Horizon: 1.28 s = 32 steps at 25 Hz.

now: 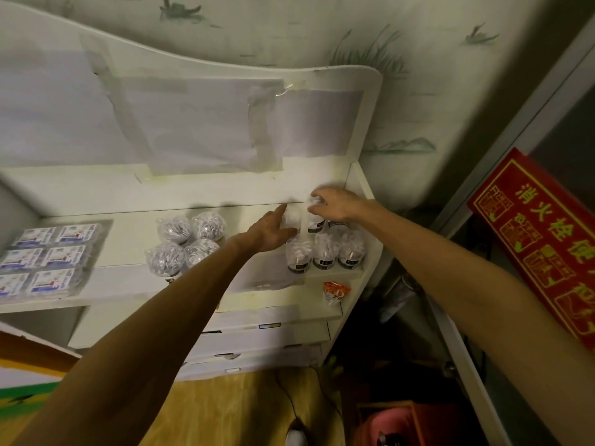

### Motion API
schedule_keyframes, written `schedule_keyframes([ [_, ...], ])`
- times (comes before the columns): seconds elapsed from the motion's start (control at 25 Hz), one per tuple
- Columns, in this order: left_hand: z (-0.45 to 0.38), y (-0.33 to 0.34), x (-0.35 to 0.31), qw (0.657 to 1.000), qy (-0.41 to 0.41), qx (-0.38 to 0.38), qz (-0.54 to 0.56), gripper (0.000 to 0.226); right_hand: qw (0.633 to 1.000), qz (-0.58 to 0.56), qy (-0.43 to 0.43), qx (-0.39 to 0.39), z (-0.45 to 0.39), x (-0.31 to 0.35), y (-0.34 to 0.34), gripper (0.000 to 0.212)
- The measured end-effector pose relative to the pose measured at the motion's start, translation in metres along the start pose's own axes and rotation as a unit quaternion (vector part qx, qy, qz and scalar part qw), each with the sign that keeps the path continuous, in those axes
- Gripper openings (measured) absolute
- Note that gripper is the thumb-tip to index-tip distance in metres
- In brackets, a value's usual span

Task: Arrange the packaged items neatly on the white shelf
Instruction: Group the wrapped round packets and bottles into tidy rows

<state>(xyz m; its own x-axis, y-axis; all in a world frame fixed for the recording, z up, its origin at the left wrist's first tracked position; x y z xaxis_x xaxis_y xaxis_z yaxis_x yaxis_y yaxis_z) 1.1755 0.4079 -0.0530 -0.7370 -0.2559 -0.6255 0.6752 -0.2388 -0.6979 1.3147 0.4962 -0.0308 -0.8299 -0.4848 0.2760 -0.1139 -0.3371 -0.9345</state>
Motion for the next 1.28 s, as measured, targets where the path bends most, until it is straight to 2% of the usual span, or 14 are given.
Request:
schedule_keyframes([
  [0.16, -0.003, 0.005, 0.004, 1.000, 0.012, 0.007, 0.009, 0.076, 0.999, -0.027, -0.006, -0.020, 0.005, -0.008, -0.006, 0.056],
  [0.28, -0.005, 0.005, 0.006, 1.000, 0.017, 0.002, 0.005, 0.076, 0.996, 0.081, -0.019, 0.011, 0.008, -0.012, -0.011, 0.061],
  [0.36, -0.007, 0.006, 0.007, 1.000, 0.022, 0.003, 0.002, 0.078, 0.987, 0.148, -0.026, 0.060, 0.009, -0.012, -0.004, 0.053],
  [0.44, -0.009, 0.009, 0.007, 1.000, 0.027, 0.005, 0.006, 0.081, 0.979, 0.183, -0.040, 0.075, 0.009, -0.011, 0.001, 0.054],
  [0.6, -0.016, 0.011, 0.011, 1.000, 0.024, 0.017, 0.000, 0.083, 0.976, 0.205, -0.047, 0.053, 0.006, -0.013, 0.002, 0.052],
  [0.76, -0.026, 0.013, 0.018, 1.000, 0.006, 0.023, 0.002, 0.098, 0.971, 0.229, -0.028, 0.064, 0.004, -0.014, 0.004, 0.054],
  [0.84, -0.032, 0.015, 0.024, 1.000, -0.001, 0.021, 0.007, 0.105, 0.969, 0.239, -0.030, 0.054, 0.004, -0.013, 0.004, 0.062],
  [1.0, -0.034, 0.016, 0.027, 1.000, -0.004, 0.022, 0.009, 0.102, 0.954, 0.296, -0.038, 0.025, 0.010, -0.009, -0.003, 0.083],
  [1.28, -0.035, 0.015, 0.022, 0.999, 0.007, 0.031, 0.027, 0.104, 0.938, 0.340, -0.071, 0.008, 0.021, -0.015, -0.013, 0.078],
])
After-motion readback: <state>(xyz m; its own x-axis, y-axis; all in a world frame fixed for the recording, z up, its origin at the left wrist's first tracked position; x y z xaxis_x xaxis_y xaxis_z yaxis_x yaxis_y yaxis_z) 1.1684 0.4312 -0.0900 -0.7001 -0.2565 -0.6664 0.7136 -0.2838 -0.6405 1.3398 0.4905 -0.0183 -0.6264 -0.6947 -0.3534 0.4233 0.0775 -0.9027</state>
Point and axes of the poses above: each hand's wrist, its own z-axis away from the middle knuckle, its own y-axis out of the palm, x = y × z, the point moved 9 cm from there along -z, towards the middle knuckle, and after that the axes turned 7 degrees about -y, right-handed, at the moved point
